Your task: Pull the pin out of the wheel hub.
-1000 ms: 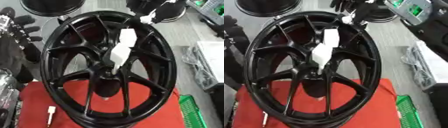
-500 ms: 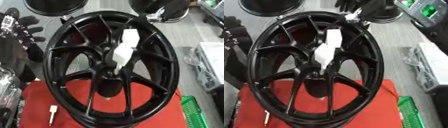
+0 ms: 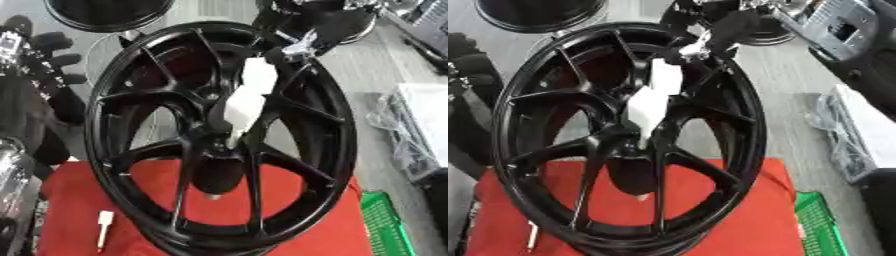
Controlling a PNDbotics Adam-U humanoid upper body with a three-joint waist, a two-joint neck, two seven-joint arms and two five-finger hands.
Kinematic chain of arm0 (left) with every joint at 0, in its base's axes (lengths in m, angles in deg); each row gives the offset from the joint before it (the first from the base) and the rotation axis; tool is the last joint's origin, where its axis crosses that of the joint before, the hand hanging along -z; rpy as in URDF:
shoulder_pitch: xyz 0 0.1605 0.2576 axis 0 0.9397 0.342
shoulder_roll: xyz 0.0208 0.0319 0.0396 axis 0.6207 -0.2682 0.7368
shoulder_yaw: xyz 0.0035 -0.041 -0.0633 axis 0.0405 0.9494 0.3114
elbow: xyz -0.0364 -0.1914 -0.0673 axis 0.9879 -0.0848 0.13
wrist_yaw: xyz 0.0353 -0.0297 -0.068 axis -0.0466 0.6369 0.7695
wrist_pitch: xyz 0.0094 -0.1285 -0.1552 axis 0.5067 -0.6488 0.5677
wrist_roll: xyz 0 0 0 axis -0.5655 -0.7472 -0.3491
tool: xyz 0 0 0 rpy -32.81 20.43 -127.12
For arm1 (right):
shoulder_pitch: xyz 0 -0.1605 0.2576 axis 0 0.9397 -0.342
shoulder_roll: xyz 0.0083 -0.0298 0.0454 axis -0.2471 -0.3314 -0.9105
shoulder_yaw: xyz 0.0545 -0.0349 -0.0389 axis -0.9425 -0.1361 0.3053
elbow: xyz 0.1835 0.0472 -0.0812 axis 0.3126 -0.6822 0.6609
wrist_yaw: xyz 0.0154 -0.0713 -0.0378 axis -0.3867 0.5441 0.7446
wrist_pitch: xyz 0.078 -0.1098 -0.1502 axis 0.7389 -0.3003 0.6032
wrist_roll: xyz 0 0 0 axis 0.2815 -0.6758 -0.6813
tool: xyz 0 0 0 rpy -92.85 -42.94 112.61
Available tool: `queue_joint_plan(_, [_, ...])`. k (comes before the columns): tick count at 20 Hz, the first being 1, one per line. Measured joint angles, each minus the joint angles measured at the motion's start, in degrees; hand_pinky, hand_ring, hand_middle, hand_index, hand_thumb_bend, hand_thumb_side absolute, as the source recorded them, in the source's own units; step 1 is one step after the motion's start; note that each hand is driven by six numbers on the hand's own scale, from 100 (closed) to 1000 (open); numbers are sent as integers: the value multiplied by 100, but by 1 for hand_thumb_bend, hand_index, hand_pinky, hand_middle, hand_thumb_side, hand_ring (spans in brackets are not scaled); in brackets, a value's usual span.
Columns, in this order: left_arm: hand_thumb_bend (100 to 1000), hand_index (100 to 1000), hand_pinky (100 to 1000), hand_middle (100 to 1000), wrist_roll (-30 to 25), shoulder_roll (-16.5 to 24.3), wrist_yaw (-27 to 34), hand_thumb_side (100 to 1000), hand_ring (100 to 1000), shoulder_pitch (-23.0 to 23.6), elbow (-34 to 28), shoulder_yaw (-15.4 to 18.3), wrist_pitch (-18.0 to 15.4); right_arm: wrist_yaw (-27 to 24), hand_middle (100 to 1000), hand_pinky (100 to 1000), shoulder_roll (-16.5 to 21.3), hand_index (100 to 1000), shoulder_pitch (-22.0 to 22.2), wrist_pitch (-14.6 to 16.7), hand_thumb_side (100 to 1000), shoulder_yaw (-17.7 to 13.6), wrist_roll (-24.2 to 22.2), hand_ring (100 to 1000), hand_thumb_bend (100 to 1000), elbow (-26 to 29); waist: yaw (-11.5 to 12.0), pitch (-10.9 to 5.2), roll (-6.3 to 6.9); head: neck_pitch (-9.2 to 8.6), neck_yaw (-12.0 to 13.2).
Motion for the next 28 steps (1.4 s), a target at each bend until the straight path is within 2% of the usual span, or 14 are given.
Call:
queue_joint_plan(6, [236, 745, 649, 725, -13, 0, 0, 840, 748, -2, 0, -29, 11, 219, 783, 933, -11, 900, 8, 183, 599, 19, -128, 852, 455, 21, 4, 0, 0, 40, -31])
queue_joint_plan(17, [235, 742, 648, 722, -17, 0, 0, 839, 748, -4, 0, -29, 12, 432, 775, 932, -11, 886, 59, 197, 614, 13, -25, 864, 455, 8, 4, 0, 0, 44, -33])
queue_joint_plan(28, [236, 742, 647, 724, -25, -2, 6, 841, 748, -25, 0, -29, 10, 654, 772, 930, -86, 880, 107, 319, 587, -26, -36, 863, 455, -372, 33, 1, 29, 51, -37])
